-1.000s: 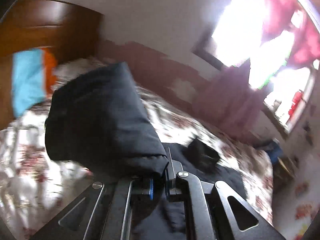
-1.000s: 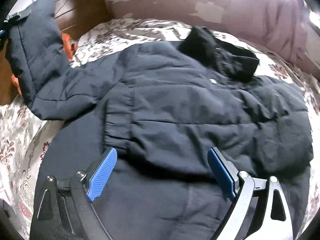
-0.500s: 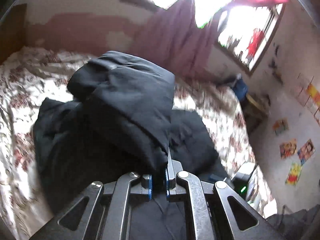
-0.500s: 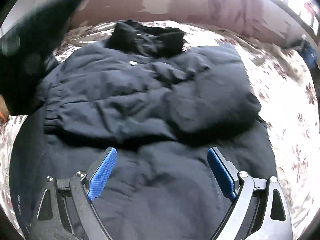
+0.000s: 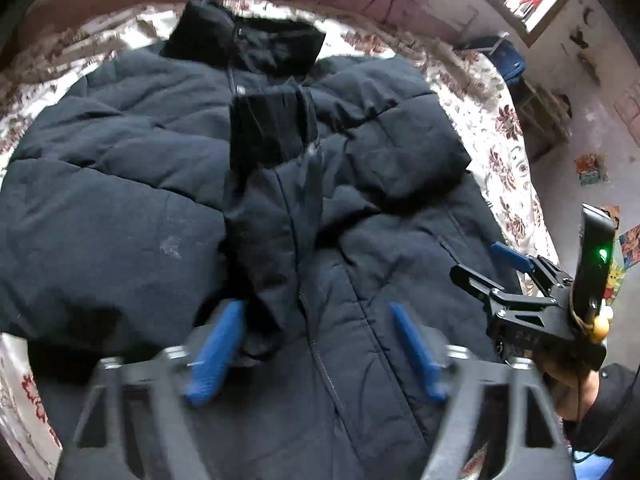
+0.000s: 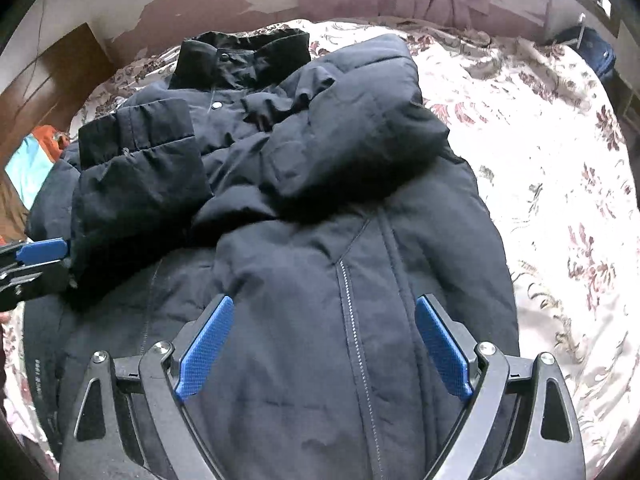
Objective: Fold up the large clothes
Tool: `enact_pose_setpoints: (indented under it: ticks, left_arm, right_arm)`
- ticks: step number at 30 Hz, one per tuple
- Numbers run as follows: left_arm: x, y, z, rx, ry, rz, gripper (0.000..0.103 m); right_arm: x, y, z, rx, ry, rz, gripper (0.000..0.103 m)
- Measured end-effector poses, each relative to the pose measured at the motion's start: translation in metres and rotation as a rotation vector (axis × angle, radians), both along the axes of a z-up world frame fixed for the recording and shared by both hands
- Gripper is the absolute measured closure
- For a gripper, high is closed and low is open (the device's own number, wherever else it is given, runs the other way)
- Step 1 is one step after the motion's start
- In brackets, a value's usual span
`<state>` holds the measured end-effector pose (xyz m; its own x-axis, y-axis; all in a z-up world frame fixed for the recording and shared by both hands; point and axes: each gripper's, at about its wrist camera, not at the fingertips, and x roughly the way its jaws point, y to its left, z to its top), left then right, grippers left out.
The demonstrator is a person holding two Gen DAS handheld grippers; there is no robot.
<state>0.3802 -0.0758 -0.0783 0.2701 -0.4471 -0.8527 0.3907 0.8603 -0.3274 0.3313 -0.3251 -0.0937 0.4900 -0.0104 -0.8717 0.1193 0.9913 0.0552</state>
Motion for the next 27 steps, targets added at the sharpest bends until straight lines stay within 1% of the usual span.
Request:
enact_pose_setpoints:
  ticks: [2,3,4,6,7,9,11,14,15,16,17,18,20,21,22,23,24,25,27]
  left_arm:
    - [-0.005,0.003,0.005,-0.016,-0.008,-0.007,0.018]
    - [-0.004,0.005,0.007,-0.014,-0.001,0.000,0.018]
    - [-0.004,0.009,0.008,-0.013,0.009,0.018,0.018]
    - [-0.004,0.023,0.010,-0.031,0.031,0.067,0.018]
    - [-0.003,0.027,0.011,-0.036,0.036,0.084,0.018]
    - [-0.001,0.043,0.015,-0.047,0.035,0.146,0.018]
    - [-0.001,0.061,0.022,-0.046,0.011,0.211,0.018]
    - [0.003,0.086,0.031,-0.010,-0.024,0.311,0.015]
    - [0.006,0.097,0.032,0.002,-0.024,0.355,0.015]
    - [0.008,0.103,0.032,0.012,-0.021,0.382,0.015]
    - [0.011,0.114,0.031,0.037,-0.011,0.430,0.015]
    - [0.012,0.119,0.029,0.043,-0.004,0.449,0.015]
    - [0.015,0.133,0.026,0.062,0.017,0.499,0.015]
    - [0.015,0.136,0.024,0.075,0.022,0.514,0.015]
    - [0.016,0.139,0.022,0.082,0.024,0.521,0.015]
    - [0.015,0.141,0.021,0.085,0.024,0.524,0.015]
    - [0.015,0.142,0.020,0.093,0.024,0.525,0.015]
    - [0.014,0.144,0.017,0.106,0.022,0.522,0.015]
    - [0.012,0.144,0.013,0.126,0.020,0.514,0.015]
  right_arm:
    - [0.002,-0.001,-0.001,0.070,0.004,0.002,0.014]
    - [0.001,-0.001,-0.002,0.099,0.003,0.001,0.014]
    - [0.002,-0.001,0.000,0.151,-0.004,-0.006,0.014]
    - [0.005,-0.001,0.005,0.290,-0.031,-0.008,0.014]
    - [0.009,-0.001,0.010,0.388,-0.044,-0.007,0.014]
    - [0.017,0.002,0.015,0.497,-0.050,-0.003,0.014]
    - [0.028,0.009,0.019,0.585,-0.053,0.008,0.014]
    - [0.049,0.021,0.017,0.710,-0.033,0.028,0.014]
    - [0.052,0.026,0.012,0.732,-0.018,0.022,0.014]
    - [0.060,0.029,0.003,0.753,0.018,-0.005,0.014]
    - [0.063,0.031,-0.006,0.767,0.049,-0.029,0.014]
    - [0.064,0.032,-0.014,0.770,0.081,-0.054,0.014]
    - [0.064,0.034,-0.039,0.738,0.169,-0.149,0.014]
    - [0.061,0.034,-0.049,0.729,0.197,-0.185,0.015]
    - [0.057,0.034,-0.059,0.714,0.226,-0.217,0.019]
    - [0.054,0.034,-0.064,0.699,0.246,-0.234,0.031]
    - [0.050,0.034,-0.069,0.675,0.265,-0.248,0.038]
    - [0.045,0.036,-0.074,0.640,0.276,-0.254,0.047]
    - [0.042,0.038,-0.073,0.613,0.273,-0.241,0.059]
